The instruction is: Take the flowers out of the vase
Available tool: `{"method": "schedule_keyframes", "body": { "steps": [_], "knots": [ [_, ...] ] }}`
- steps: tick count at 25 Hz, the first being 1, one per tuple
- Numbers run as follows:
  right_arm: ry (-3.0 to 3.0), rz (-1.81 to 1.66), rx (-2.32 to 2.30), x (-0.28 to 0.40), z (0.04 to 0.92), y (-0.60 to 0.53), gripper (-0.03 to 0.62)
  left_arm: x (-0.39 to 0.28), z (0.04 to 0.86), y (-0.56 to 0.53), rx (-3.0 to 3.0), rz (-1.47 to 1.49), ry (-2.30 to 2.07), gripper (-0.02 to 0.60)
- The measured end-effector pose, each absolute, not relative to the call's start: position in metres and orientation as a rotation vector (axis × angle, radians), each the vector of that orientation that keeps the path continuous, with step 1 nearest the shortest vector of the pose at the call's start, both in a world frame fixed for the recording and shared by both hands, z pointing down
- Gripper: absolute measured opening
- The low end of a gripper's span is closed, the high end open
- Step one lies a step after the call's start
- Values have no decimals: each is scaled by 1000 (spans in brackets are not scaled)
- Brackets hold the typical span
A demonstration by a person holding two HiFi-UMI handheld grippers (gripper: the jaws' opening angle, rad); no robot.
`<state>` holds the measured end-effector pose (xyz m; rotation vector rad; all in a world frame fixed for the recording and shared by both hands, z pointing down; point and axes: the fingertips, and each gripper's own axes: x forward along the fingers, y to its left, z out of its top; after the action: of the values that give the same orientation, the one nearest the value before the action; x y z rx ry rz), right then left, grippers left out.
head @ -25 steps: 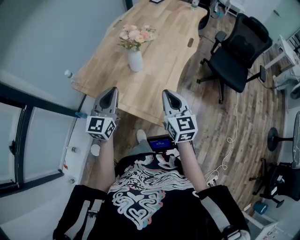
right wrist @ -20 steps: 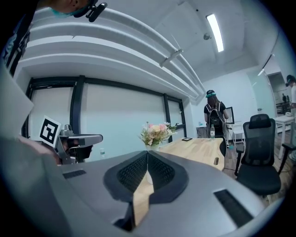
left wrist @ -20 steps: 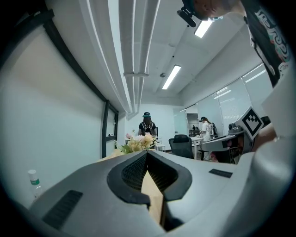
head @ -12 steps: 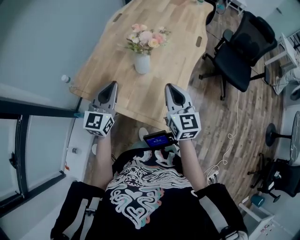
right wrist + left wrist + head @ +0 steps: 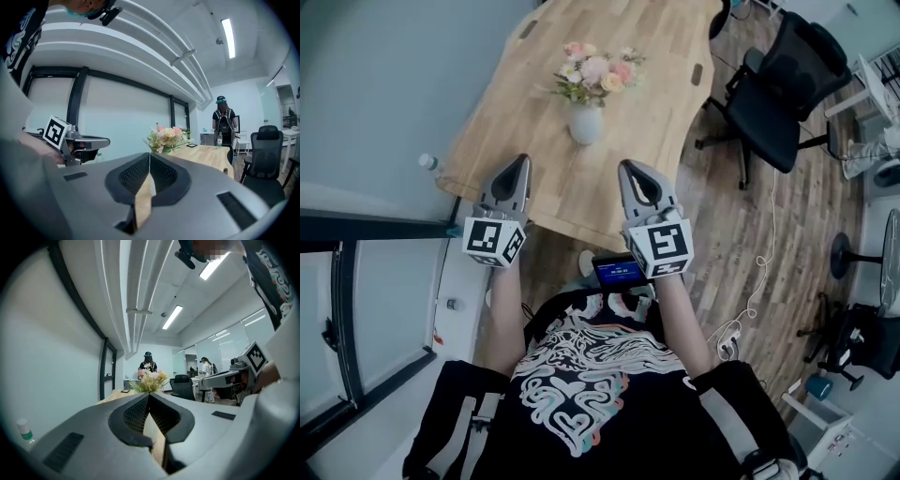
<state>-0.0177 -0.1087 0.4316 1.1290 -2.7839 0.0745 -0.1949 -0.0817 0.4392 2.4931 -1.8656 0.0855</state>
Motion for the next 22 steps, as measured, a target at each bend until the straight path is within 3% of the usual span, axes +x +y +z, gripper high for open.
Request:
{"method": "schedule_keyframes", "body": {
  "steps": [22],
  "knots": [
    [-2758,141,1089,-34,459,-153,11,-177,439,-137,2655,145,-1688,3]
  ]
}}
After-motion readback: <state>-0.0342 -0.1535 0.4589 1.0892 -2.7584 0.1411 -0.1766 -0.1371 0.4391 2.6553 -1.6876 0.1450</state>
